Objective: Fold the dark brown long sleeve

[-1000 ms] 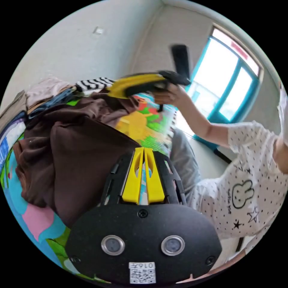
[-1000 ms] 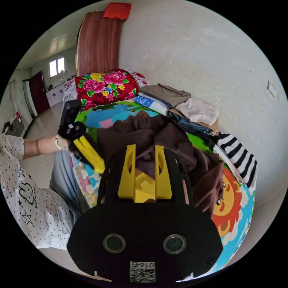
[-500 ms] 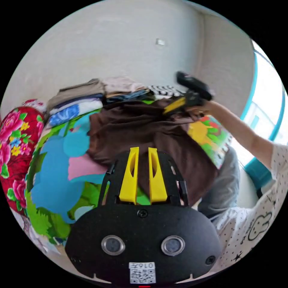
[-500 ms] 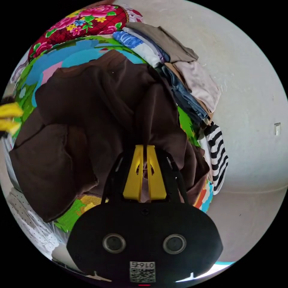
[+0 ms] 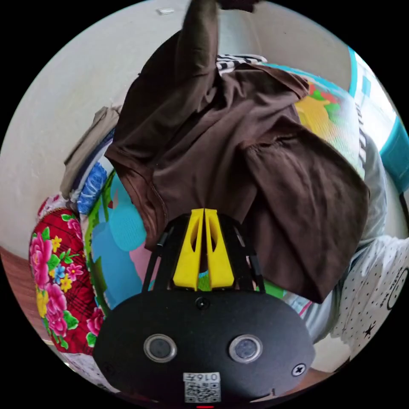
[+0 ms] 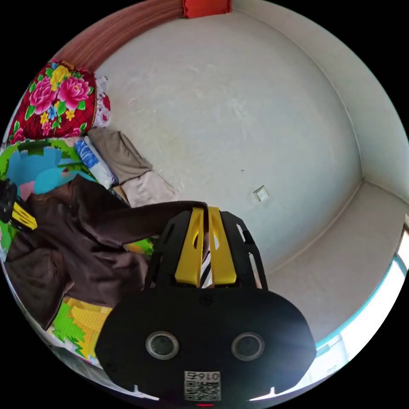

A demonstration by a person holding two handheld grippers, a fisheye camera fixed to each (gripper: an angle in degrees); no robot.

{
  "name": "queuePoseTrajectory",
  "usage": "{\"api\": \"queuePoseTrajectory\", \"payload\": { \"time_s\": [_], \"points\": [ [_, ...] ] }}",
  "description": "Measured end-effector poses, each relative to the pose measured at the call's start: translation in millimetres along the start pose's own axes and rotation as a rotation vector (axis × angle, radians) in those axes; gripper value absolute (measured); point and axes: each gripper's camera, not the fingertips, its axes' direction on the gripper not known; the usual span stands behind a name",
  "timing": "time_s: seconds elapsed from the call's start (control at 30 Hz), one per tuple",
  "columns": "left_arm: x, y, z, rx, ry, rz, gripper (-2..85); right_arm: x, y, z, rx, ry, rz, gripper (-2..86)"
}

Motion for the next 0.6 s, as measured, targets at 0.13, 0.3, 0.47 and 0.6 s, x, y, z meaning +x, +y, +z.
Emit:
{"api": "queuePoseTrajectory", "payload": {
  "time_s": [0.13,0.3,0.47,0.6],
  "points": [
    [-12.0,28.3,-5.6,0.025,0.014,-0.015,-0.9,2.5,-62.6,23.8,-0.009,-0.117,-0.021,0.3],
    [-92.3,75.7,5.5,0.094,0.208,-0.266,-1.0,-27.3,-163.6,101.3,-0.067,-0.298,0.082,0.9],
    [-129.1,106.1,8.9,0.089,0.101,-0.396,-1.0,-69.3,-229.1,163.3,-0.004,-0.487,0.219,6.6],
    [-143.1,121.3,6.1,0.081,0.038,-0.403,-0.9,-98.3,-223.7,212.9,-0.3,-0.863,0.125,13.2]
  ]
}}
